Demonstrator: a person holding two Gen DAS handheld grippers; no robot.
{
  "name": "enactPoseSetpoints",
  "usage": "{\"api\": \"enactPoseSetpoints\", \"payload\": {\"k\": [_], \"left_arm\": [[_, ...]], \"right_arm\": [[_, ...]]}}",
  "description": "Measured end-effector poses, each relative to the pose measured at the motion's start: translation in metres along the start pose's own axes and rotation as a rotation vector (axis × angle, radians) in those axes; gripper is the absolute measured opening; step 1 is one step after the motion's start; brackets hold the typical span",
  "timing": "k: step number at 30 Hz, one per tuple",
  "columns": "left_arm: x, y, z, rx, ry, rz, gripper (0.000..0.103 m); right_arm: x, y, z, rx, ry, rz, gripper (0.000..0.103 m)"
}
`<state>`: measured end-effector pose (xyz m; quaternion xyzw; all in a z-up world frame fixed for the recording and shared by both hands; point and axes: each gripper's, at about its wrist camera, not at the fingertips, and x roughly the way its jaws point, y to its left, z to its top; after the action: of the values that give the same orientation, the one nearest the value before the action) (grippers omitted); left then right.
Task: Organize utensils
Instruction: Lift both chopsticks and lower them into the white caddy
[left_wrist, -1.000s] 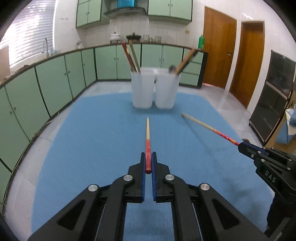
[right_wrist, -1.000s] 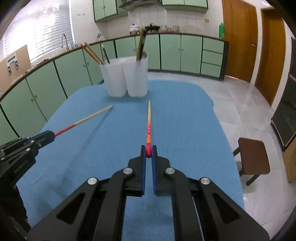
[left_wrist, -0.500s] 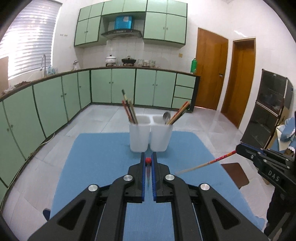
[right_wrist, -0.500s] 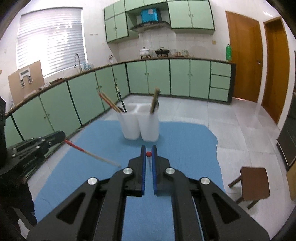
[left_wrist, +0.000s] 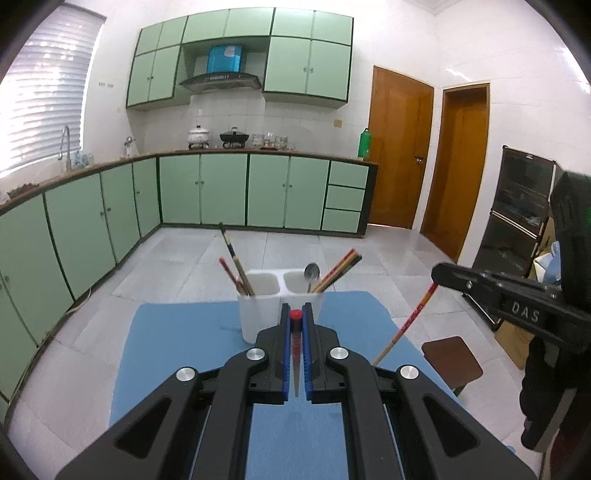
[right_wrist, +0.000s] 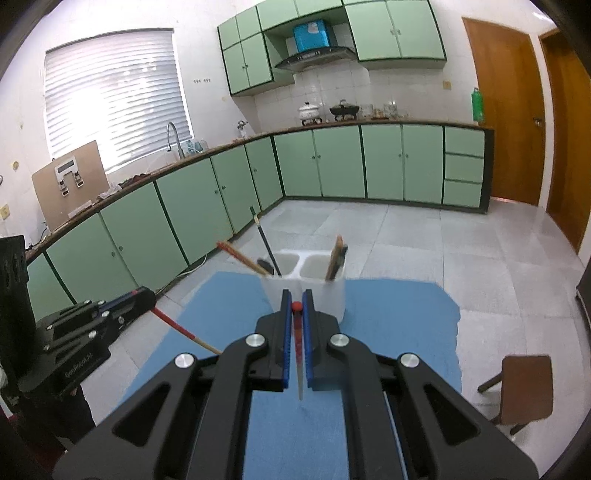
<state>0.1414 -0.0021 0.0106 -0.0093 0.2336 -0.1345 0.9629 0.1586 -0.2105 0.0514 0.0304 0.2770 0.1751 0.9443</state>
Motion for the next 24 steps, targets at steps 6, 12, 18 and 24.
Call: {"api": "enactPoseSetpoints", "payload": {"k": [6, 12, 18, 24], "left_arm": [[0.001, -0.002, 0.031, 0.028, -0.057, 0.008, 0.006], [0.007, 0.004, 0.07, 0.035, -0.15, 0.03, 0.006], [0.036, 0.006, 0.097, 0.055, -0.186, 0.063, 0.006], [0.08, 0.016, 0.099, 0.046, -0.148, 0.07, 0.006]], "right_arm": [[-0.002, 0.004, 0.043, -0.047, -0.08, -0.007, 0.005], [0.007, 0.005, 0.086, -0.067, -0.171, -0.026, 0.005], [0.041, -0.005, 0.119, -0.055, -0.233, -0.055, 0.005], [0.087, -0.019, 0.127, -0.032, -0.21, -0.055, 0.005]]}}
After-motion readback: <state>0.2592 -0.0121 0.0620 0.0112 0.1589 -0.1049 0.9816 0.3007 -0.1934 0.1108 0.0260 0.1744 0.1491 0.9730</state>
